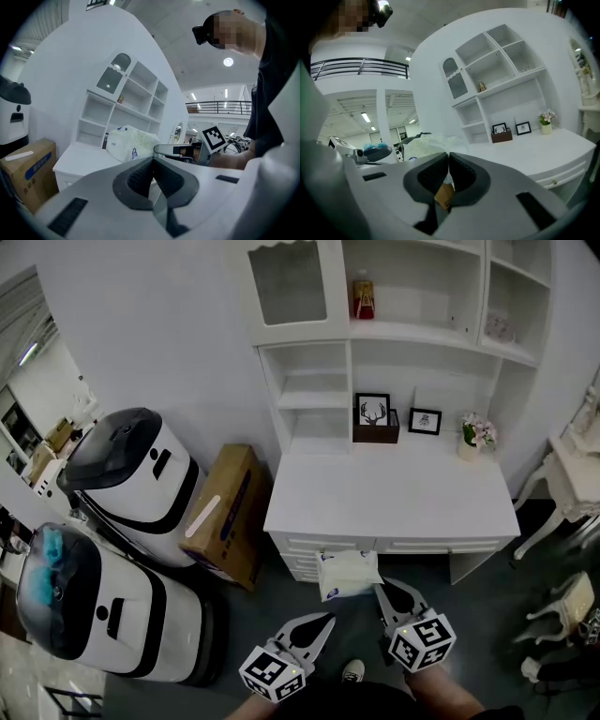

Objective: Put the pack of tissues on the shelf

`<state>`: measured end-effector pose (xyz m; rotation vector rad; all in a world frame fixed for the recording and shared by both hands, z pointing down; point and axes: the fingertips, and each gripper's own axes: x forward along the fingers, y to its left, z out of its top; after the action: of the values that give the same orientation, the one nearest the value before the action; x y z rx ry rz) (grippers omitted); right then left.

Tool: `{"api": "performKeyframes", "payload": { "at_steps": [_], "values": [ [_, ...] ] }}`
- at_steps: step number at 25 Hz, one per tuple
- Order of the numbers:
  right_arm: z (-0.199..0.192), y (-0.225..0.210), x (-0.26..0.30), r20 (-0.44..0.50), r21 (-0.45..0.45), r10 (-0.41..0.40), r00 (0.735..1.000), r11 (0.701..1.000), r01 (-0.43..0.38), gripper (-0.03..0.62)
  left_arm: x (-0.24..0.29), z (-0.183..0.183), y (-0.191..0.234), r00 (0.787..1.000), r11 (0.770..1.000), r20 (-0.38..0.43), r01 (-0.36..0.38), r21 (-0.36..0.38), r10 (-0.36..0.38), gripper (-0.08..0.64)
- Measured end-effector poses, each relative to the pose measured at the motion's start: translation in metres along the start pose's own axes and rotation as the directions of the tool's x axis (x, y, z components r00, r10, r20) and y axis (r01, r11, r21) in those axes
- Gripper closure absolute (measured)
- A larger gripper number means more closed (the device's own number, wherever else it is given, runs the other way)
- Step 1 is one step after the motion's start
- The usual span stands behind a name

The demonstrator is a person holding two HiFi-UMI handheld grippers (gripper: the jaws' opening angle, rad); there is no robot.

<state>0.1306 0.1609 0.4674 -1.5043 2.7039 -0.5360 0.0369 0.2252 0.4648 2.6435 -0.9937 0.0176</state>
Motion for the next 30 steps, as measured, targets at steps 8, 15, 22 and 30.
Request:
{"api": "performKeyframes", "payload": {
  "at_steps": [8,15,22,30],
  "values": [
    [0.001,-0.001,0.004,0.001,0.01,-0.004,1.0,1.0,0.004,0.584,-0.003,0.001,0.003,1.0,1.0,-0.006,-0.004,0.008,0.004,0.557],
    [0.003,-0.004,0.014,-0.003,0.01,-0.015,1.0,1.0,0.015,0.584,-0.006,0.005,0.013,1.0,1.0,-0.011,-0.011,0.009,0.011,0.557],
    [0.002,-0.004,0.027,-0.013,0.019,-0.016,1.0,1.0,0.016,0.584,-0.006,0.007,0.025,1.0,1.0,-0.024,-0.009,0.002,0.009,0.557],
    [0.002,-0.003,0.046,-0.016,0.034,-0.025,1.0,0.999,0.026,0.584,-0.006,0.01,0.044,0.999,1.0,-0.038,-0.007,-0.005,0.007,0.557]
  ]
}}
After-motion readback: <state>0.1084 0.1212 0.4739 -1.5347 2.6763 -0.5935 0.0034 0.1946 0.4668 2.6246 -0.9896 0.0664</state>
